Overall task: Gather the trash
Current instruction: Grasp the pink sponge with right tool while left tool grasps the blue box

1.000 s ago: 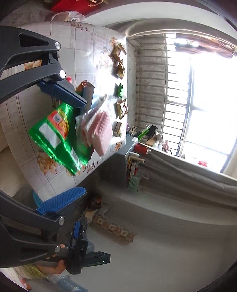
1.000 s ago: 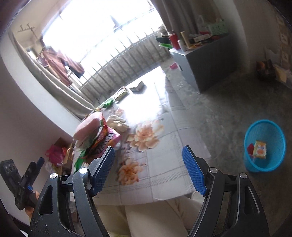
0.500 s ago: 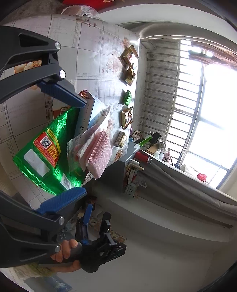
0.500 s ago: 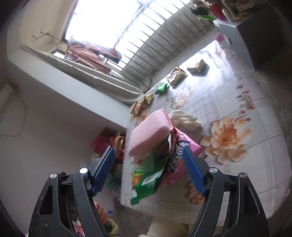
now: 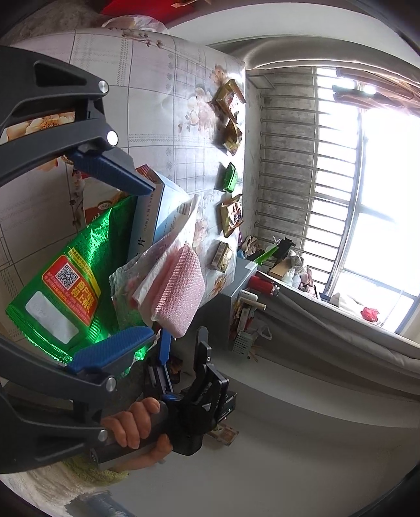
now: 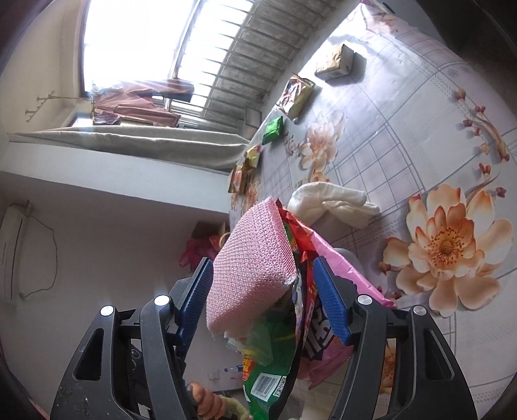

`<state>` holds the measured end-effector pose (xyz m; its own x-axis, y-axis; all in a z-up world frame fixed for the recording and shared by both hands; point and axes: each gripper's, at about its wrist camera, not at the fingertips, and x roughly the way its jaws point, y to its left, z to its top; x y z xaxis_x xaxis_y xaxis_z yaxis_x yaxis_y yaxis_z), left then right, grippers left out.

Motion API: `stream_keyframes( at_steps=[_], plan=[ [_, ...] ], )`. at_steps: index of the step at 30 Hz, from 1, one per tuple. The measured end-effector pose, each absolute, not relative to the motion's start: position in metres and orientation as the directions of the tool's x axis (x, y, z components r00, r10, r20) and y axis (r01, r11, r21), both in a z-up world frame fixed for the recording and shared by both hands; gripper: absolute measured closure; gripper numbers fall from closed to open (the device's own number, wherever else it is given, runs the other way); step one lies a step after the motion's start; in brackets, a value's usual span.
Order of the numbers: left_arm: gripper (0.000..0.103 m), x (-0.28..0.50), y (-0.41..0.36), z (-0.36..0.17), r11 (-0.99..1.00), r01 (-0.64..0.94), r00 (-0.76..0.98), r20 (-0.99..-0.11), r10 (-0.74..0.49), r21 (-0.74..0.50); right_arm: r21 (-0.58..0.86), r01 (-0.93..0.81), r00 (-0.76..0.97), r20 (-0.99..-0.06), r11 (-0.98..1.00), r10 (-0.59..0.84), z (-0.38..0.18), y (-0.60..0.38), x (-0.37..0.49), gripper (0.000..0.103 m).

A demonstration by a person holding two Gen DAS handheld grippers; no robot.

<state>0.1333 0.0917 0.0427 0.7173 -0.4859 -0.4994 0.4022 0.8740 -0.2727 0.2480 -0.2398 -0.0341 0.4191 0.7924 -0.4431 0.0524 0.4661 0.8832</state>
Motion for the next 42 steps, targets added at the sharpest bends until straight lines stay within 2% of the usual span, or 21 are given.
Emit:
stream_keyframes(
  at_steps=[4, 6, 9, 15, 20, 29, 39, 40, 42],
  plan=[
    [0.026, 0.141, 0.090, 0.039, 0.870, 0.404, 0.707, -0.508, -0.493, -0.282, 0.883, 0.052, 0.412, -0.444, 0.466, 0.796, -0.033, -0.240, 0.248, 0.058],
    [0.029, 0.144, 0.089, 0.038, 0.868, 0.405, 0.701, -0.512, -0.497, -0.289, 0.889, 0.053, 0.410, -0.435, 0.455, 0.801, -0.034, -0.241, 0.247, 0.069],
    [0.034, 0.152, 0.090, 0.038, 0.861, 0.403, 0.688, -0.518, -0.508, -0.309, 0.897, 0.049, 0.413, -0.419, 0.440, 0.808, -0.035, -0.241, 0.247, 0.076],
    [0.048, 0.192, 0.106, 0.038, 0.818, 0.362, 0.637, -0.522, -0.567, -0.447, 0.921, 0.033, 0.428, -0.364, 0.388, 0.827, -0.032, -0.244, 0.245, 0.078],
    [0.059, 0.245, 0.114, 0.025, 0.825, 0.245, 0.553, -0.625, -0.550, -0.509, 0.937, 0.032, 0.445, -0.324, 0.347, 0.835, -0.033, -0.251, 0.243, 0.079],
    [0.060, 0.305, 0.113, 0.015, 0.803, 0.175, 0.442, -0.684, -0.581, -0.569, 0.950, 0.033, 0.471, -0.288, 0.309, 0.834, -0.037, -0.267, 0.233, 0.079],
    [0.060, 0.339, 0.095, -0.004, 0.813, 0.160, 0.353, -0.736, -0.577, -0.560, 0.949, 0.044, 0.453, -0.298, 0.313, 0.840, -0.045, -0.262, 0.233, 0.079],
    [0.061, 0.339, 0.093, -0.004, 0.813, 0.168, 0.353, -0.736, -0.578, -0.558, 0.949, 0.043, 0.454, -0.298, 0.314, 0.840, -0.045, -0.262, 0.233, 0.079],
    [0.068, 0.341, 0.092, -0.004, 0.814, 0.173, 0.350, -0.738, -0.577, -0.554, 0.949, 0.043, 0.453, -0.298, 0.313, 0.840, -0.045, -0.262, 0.233, 0.079]
  ],
)
